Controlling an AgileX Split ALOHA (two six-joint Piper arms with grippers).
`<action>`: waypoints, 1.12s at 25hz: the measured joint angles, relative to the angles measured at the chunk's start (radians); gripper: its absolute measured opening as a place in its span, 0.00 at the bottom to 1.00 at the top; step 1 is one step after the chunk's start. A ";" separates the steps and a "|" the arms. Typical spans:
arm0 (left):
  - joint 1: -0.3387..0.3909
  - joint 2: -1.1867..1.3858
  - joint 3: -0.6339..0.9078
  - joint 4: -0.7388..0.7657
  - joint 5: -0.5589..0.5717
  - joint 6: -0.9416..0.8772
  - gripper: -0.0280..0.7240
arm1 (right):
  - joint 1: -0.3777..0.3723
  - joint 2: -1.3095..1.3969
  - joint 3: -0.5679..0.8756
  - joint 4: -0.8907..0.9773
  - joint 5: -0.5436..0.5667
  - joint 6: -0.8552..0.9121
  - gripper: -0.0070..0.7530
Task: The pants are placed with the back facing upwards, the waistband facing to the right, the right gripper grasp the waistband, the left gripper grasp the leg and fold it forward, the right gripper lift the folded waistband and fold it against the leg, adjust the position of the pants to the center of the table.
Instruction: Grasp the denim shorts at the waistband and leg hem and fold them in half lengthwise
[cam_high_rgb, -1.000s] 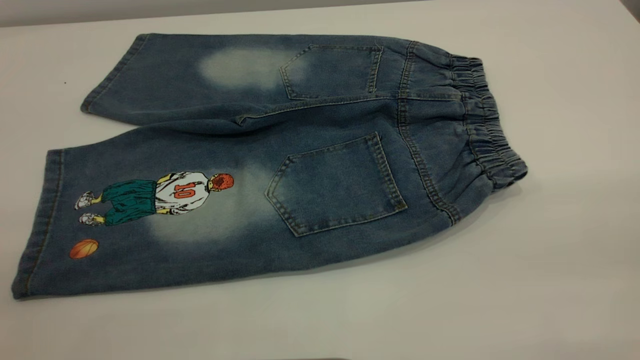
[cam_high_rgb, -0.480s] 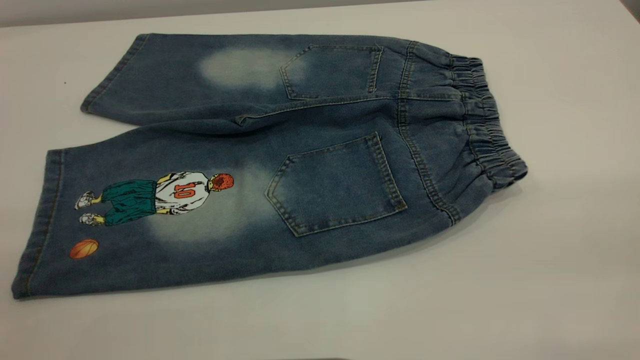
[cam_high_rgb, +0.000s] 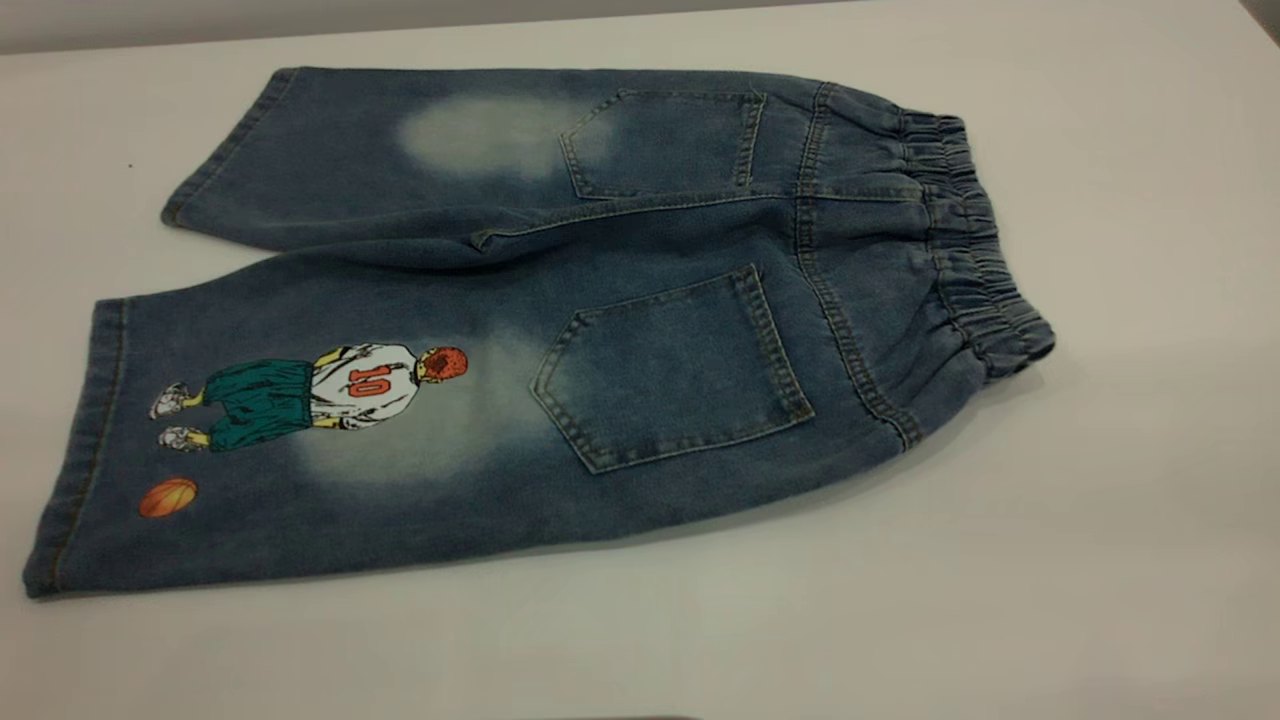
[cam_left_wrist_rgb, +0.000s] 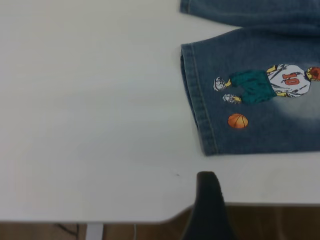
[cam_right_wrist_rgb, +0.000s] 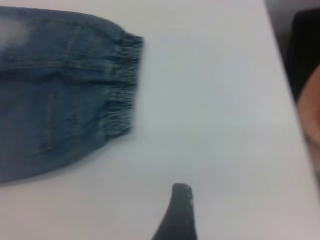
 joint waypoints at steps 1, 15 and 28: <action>0.000 0.031 -0.008 0.001 -0.004 -0.014 0.70 | 0.000 0.030 -0.012 0.016 -0.003 0.022 0.78; 0.000 0.787 -0.092 -0.161 -0.469 -0.047 0.70 | 0.000 0.757 -0.084 0.251 -0.300 -0.085 0.78; 0.000 1.123 -0.092 -0.494 -0.757 0.318 0.70 | 0.000 1.382 -0.084 0.804 -0.466 -0.600 0.78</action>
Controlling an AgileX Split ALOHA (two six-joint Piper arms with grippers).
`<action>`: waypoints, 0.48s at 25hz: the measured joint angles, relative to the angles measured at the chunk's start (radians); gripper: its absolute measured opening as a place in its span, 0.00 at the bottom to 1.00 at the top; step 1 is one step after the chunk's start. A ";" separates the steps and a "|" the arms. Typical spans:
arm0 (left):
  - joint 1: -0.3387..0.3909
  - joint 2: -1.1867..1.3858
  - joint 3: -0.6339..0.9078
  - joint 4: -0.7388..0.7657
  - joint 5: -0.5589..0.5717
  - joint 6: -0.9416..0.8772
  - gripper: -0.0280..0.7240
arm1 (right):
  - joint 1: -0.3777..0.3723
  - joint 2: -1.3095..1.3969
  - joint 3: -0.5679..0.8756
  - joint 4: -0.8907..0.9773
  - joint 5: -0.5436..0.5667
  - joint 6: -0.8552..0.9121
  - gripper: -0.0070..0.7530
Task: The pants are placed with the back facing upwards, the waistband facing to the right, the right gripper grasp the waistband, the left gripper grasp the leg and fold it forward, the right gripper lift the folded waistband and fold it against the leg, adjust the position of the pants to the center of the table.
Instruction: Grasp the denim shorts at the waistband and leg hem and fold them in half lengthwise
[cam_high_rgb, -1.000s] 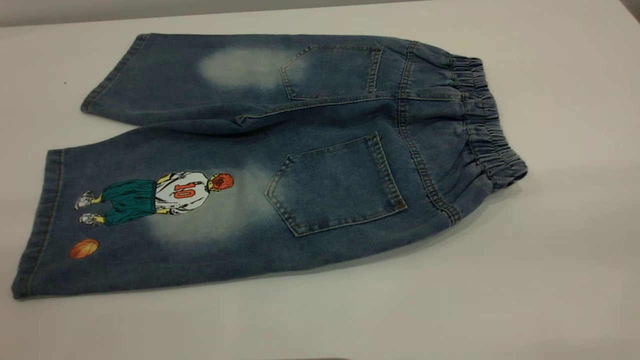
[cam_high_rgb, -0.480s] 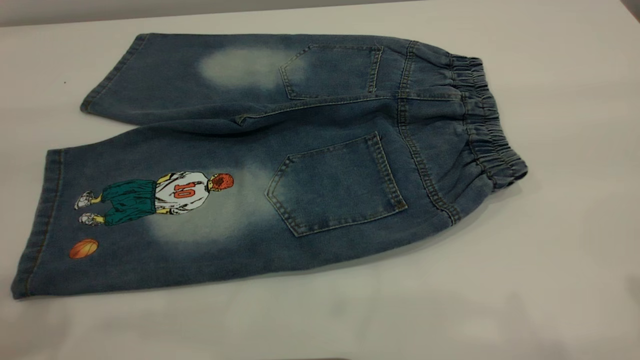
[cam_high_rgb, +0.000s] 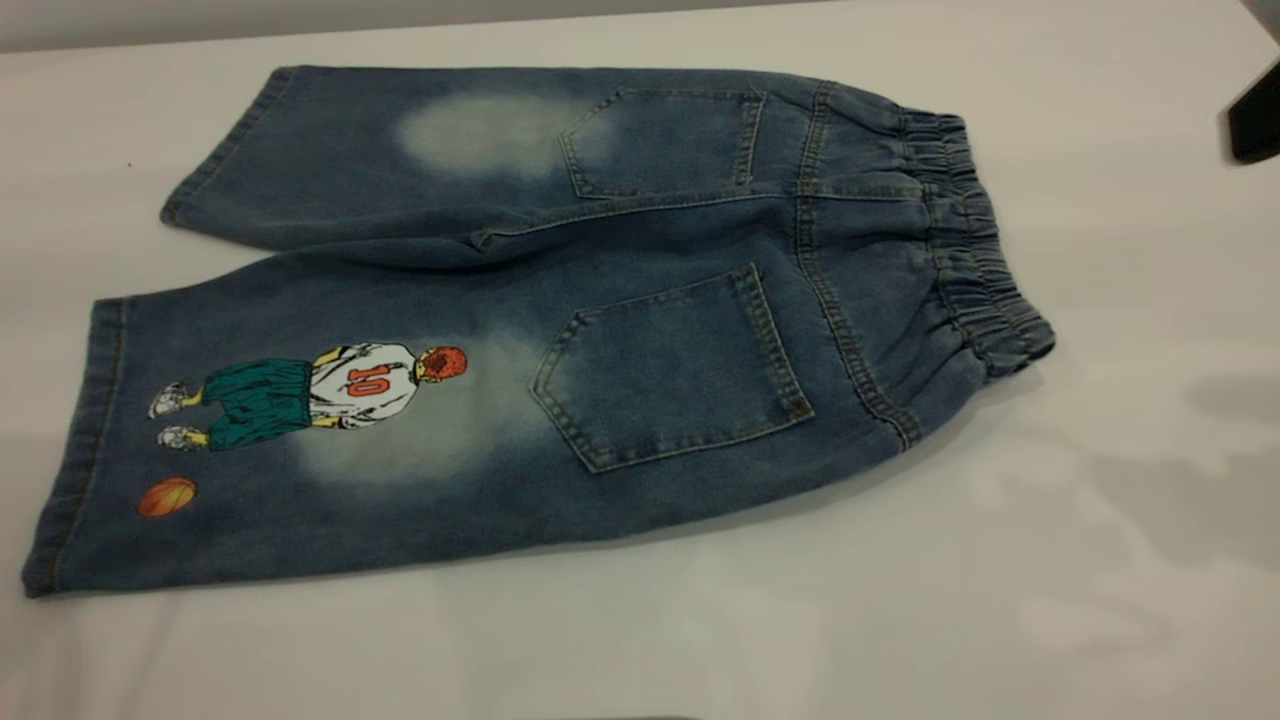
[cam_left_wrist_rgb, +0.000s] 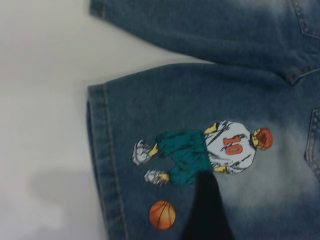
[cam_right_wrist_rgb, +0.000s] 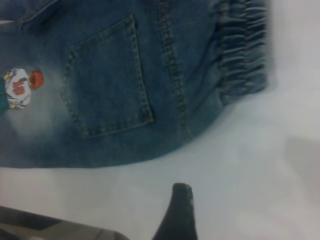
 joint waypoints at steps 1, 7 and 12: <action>0.000 0.009 0.000 -0.020 -0.009 0.022 0.70 | 0.000 0.036 -0.001 0.056 -0.009 -0.068 0.78; 0.000 0.019 0.000 -0.074 -0.035 0.109 0.70 | 0.000 0.258 -0.008 0.310 -0.035 -0.352 0.78; 0.000 0.019 0.000 -0.081 -0.035 0.117 0.70 | 0.000 0.410 -0.010 0.497 -0.045 -0.539 0.78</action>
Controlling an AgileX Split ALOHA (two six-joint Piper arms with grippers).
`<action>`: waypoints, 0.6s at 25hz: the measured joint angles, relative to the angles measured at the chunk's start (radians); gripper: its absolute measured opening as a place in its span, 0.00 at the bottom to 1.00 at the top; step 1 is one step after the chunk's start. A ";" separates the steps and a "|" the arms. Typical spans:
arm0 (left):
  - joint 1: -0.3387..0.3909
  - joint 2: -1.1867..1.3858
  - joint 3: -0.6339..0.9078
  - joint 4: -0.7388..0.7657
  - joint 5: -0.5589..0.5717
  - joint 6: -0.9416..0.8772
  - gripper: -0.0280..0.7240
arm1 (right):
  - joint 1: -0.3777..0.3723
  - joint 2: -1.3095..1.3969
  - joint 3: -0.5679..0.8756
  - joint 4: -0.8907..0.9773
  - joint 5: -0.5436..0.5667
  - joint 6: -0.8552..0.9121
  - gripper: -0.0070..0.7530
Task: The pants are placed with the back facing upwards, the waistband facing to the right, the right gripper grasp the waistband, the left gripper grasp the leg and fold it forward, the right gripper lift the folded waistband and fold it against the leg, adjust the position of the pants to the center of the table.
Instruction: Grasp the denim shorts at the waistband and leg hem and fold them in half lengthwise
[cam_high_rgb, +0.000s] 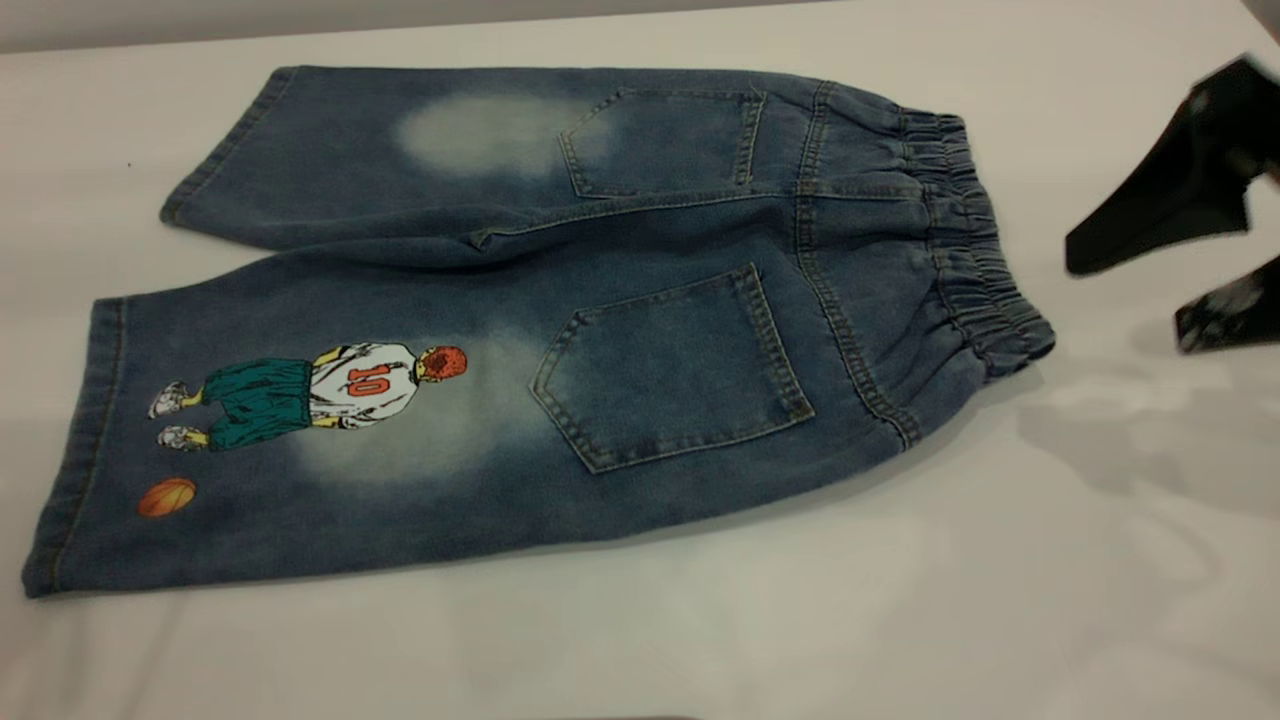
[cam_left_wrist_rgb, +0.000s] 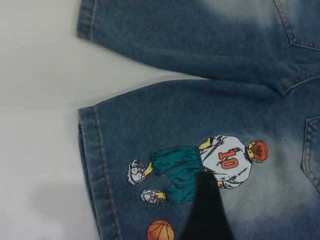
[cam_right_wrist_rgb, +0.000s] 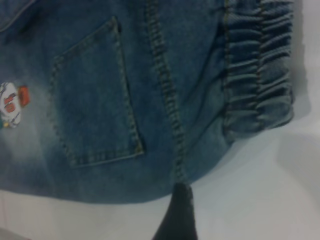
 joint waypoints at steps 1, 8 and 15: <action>0.000 0.000 0.000 0.000 0.000 0.000 0.70 | 0.000 0.030 -0.001 0.038 0.000 -0.030 0.78; 0.000 0.000 0.000 0.000 -0.002 0.000 0.70 | 0.000 0.163 -0.009 0.239 0.018 -0.220 0.78; 0.000 0.000 0.000 -0.001 -0.002 0.000 0.70 | 0.038 0.211 -0.055 0.292 0.039 -0.267 0.78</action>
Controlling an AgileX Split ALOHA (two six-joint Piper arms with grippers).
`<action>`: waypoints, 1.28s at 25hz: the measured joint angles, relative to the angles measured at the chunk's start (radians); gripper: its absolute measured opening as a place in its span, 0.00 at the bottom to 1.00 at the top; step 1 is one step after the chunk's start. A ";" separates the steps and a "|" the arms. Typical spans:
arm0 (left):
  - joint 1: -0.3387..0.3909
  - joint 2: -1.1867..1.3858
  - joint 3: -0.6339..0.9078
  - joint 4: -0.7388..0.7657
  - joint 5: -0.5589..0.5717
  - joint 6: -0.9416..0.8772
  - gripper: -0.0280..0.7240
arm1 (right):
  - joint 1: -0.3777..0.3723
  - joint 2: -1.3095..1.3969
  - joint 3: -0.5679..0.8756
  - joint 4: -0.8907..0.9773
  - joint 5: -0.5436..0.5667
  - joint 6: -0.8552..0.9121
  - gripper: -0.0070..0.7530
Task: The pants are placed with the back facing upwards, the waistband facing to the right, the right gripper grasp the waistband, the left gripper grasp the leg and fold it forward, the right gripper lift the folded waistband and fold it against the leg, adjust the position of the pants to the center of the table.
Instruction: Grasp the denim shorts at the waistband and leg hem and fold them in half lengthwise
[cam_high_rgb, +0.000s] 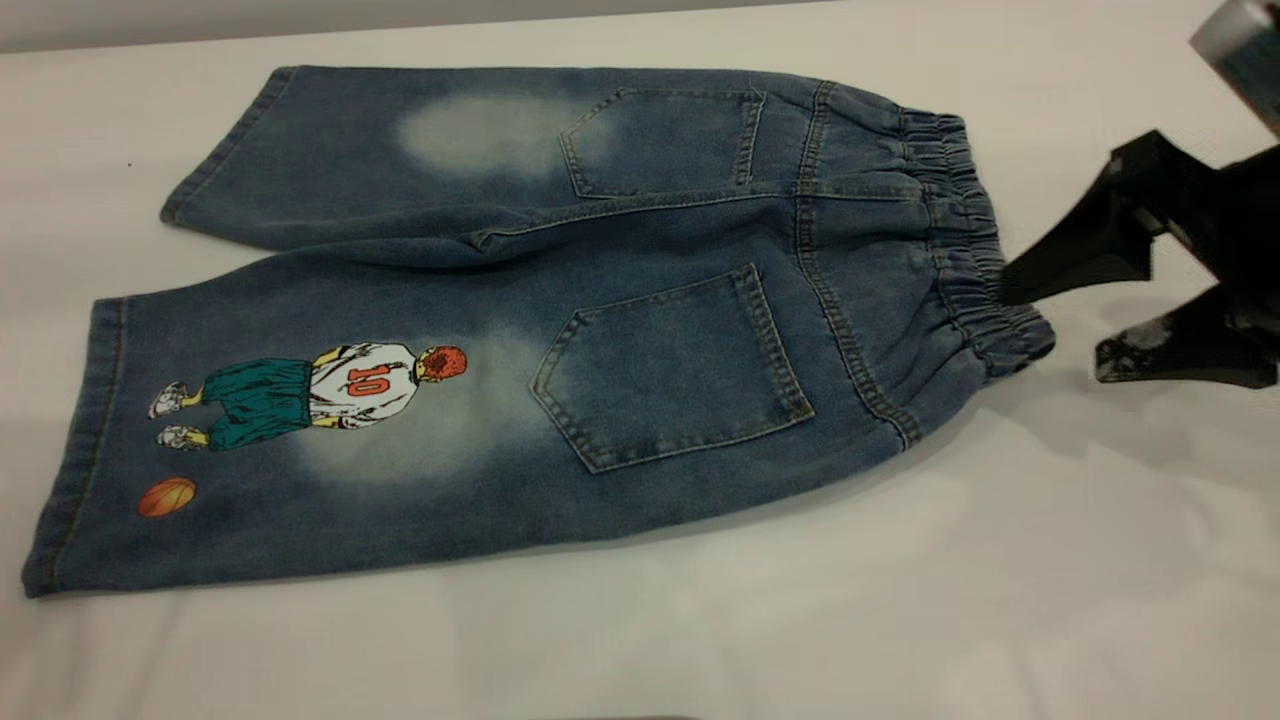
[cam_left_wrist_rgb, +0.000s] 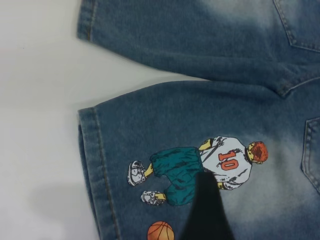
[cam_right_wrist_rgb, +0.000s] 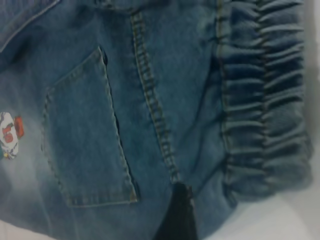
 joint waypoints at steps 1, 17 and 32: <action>0.000 0.000 0.000 0.000 0.000 0.000 0.70 | 0.011 0.011 -0.011 0.000 -0.006 0.000 0.78; 0.000 0.017 -0.001 -0.003 0.047 0.002 0.70 | 0.059 0.089 -0.081 0.009 -0.026 0.001 0.13; 0.000 0.330 -0.002 0.373 0.210 -0.377 0.70 | 0.059 0.089 -0.083 -0.028 0.015 -0.002 0.05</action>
